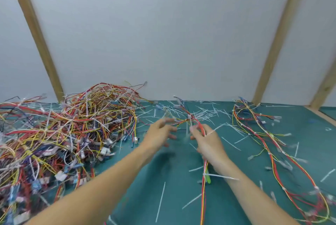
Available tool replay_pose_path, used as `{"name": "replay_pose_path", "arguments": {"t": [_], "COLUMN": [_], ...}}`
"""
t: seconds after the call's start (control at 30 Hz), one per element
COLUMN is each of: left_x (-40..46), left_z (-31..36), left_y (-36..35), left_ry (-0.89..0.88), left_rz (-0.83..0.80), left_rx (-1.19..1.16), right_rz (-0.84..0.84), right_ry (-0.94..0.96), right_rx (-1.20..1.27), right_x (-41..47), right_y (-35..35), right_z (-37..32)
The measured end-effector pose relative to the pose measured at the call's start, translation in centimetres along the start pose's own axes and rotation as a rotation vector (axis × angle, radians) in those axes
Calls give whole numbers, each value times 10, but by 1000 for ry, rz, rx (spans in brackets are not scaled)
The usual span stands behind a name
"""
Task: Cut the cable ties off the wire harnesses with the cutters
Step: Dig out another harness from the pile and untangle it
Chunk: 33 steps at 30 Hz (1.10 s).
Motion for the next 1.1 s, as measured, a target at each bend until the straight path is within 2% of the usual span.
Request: {"name": "replay_pose_path", "arguments": {"t": [0.07, 0.13, 0.2, 0.23, 0.3, 0.33, 0.4, 0.5, 0.57, 0.63, 0.73, 0.87, 0.97, 1.1], "left_x": [-1, -2, -4, -4, -4, -4, -7, -10, -11, -14, -16, -18, -17, -15], "left_z": [-7, -16, -25, -29, -37, -40, -43, -43, -41, -39, -41, -41, -40, -39], "left_y": [4, 6, 12, 18, 31, 36, 38, 29, 22, 20, 16, 12, 14, 23], "left_ry": [-57, -142, -212, -253, -341, -387, -466, -489, -498, -488, -436, -439, -467, -443], "left_rz": [132, 243, 362, 430, 524, 537, 512, 414, 369, 300, 182, 222, 237, 282], "left_rx": [-156, -133, -65, -19, 110, 182, 298, 408, 485, 457, 417, 575, 572, 326], "right_rz": [56, 108, 120, 93, 24, -17, -104, -193, -214, -221, -202, -124, -43, 64], "right_ry": [177, 310, 374, 359, 213, 107, -69, -222, -248, -221, -166, -94, -4, 202], "right_rx": [-288, -613, -664, -529, -64, 146, 418, 650, 724, 746, 710, 589, 323, -89], "right_x": [-3, -7, -9, -7, -1, 1, 2, -1, 0, 3, 5, 5, 5, -2], "right_y": [11, 20, 25, 27, 26, 25, 24, 23, 23, 24, 24, 28, 32, 48], "right_z": [-7, -9, -8, -6, 1, 5, 13, 21, 22, 21, 20, 19, 16, 2]}}
Point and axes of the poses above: each hand's wrist, its own x-axis towards the middle knuckle, its own y-axis out of the back of the hand, z = x × y, the point moved 5 cm from there along x, towards the middle knuckle, and after that the axes turned 12 degrees about y, right-handed, at the moved point
